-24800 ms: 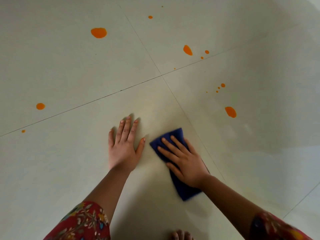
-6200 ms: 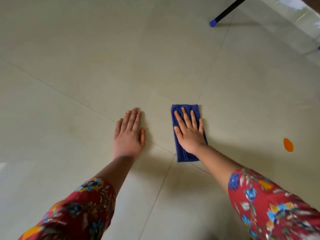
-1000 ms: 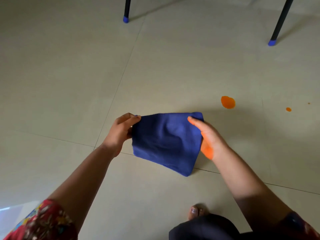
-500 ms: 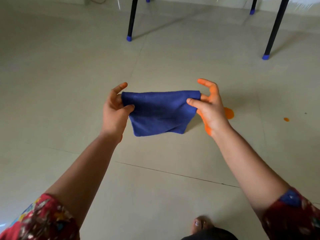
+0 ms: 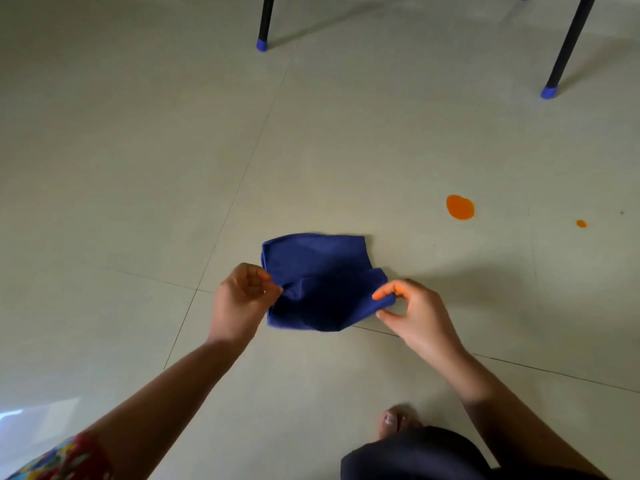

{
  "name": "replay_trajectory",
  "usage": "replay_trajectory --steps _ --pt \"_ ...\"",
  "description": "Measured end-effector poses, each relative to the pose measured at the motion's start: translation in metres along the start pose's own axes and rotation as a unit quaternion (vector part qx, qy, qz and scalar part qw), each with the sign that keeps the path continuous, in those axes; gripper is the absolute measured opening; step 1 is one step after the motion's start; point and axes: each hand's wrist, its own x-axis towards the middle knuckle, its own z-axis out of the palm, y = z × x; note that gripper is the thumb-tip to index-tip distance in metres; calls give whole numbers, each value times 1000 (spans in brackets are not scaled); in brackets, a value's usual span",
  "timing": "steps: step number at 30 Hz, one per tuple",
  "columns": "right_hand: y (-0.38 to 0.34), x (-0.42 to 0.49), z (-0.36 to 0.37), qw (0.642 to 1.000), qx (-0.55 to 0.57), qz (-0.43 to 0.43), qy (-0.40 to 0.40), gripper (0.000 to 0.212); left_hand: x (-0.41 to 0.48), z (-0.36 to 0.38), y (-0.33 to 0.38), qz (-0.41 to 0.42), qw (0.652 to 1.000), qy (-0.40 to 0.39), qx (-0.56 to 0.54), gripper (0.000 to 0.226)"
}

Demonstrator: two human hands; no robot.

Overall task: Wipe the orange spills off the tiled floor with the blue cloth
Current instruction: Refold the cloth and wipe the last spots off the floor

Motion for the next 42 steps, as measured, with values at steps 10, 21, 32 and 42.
replay_trajectory --steps 10,21,32,42 --pt "24 -6 16 982 -47 151 -98 37 -16 24 -27 -129 966 -88 208 54" --pt "15 13 14 923 -381 18 -49 26 -14 19 -38 -148 970 -61 185 17" --pt "-36 81 77 952 -63 42 -295 31 -12 6 -22 7 957 -6 289 11" --pt "-25 87 80 971 72 -35 -226 21 -4 -30 37 152 929 -209 264 8"
